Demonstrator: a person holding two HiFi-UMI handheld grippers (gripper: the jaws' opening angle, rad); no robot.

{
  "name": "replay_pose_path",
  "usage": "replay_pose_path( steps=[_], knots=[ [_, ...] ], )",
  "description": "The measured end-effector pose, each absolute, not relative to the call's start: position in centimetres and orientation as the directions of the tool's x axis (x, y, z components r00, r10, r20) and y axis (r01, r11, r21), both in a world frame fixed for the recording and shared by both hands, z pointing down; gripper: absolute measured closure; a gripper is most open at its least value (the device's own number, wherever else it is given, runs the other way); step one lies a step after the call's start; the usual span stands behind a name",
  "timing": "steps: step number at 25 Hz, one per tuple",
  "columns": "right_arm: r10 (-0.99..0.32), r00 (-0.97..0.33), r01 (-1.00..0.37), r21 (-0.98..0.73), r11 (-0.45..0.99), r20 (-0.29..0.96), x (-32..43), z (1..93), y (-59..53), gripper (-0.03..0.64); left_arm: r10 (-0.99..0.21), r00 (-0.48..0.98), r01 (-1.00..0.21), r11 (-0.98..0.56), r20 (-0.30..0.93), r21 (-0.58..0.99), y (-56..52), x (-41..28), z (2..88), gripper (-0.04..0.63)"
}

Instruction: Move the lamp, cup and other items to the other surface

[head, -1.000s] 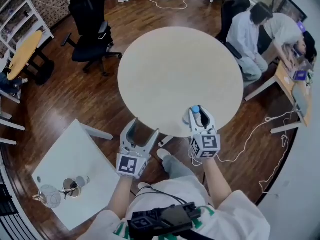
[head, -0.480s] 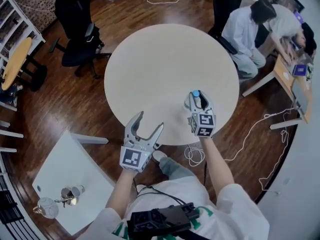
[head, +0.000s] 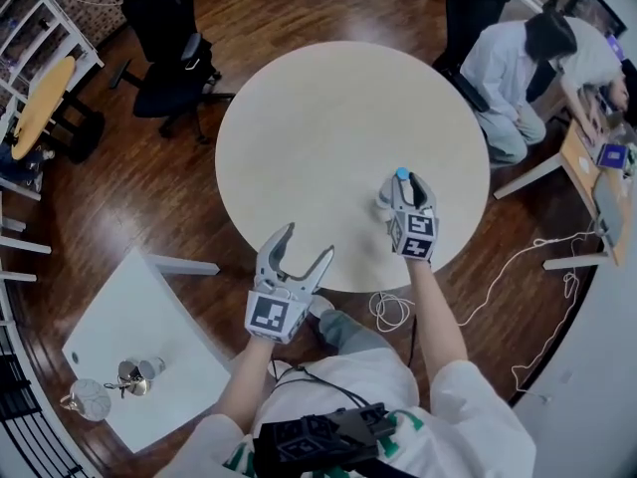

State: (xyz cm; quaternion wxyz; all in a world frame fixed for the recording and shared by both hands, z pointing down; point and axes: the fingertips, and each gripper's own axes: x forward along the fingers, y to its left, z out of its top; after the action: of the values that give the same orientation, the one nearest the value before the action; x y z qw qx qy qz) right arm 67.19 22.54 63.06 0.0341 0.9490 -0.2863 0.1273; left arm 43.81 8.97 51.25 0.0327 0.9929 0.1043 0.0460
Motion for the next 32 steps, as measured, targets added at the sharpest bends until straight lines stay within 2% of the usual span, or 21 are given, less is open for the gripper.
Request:
replay_pose_path(
  steps=[11, 15, 21, 25, 32],
  knots=[
    [-0.544, 0.813, -0.542, -0.075, -0.837, 0.208, 63.1, 60.1, 22.8, 0.394, 0.131, 0.990, 0.127, -0.989, 0.058, 0.076, 5.8, 39.8, 49.7, 0.256],
    [-0.602, 0.781, -0.588, -0.129, -0.798, 0.168, 59.1, 57.9, 21.3, 0.342, 0.080, 0.996, 0.076, -0.994, 0.037, 0.081, 4.2, 36.9, 48.6, 0.256],
    [-0.756, 0.644, -0.742, -0.148, -0.654, 0.114, 51.5, 55.3, 14.1, 0.260, -0.001, 1.000, -0.003, -0.997, 0.020, 0.073, 1.0, 31.0, 47.1, 0.255],
    [-0.844, 0.532, -0.830, -0.155, -0.536, 0.070, 45.7, 53.0, 8.3, 0.256, -0.080, 0.997, -0.081, -0.995, 0.005, 0.055, -1.3, 26.5, 46.3, 0.255],
    [-0.956, 0.294, -0.943, -0.156, -0.293, 0.018, 35.0, 50.5, -1.1, 0.256, -0.300, 0.954, -0.299, -0.953, -0.020, 0.054, -6.8, 17.2, 46.0, 0.255]
  ],
)
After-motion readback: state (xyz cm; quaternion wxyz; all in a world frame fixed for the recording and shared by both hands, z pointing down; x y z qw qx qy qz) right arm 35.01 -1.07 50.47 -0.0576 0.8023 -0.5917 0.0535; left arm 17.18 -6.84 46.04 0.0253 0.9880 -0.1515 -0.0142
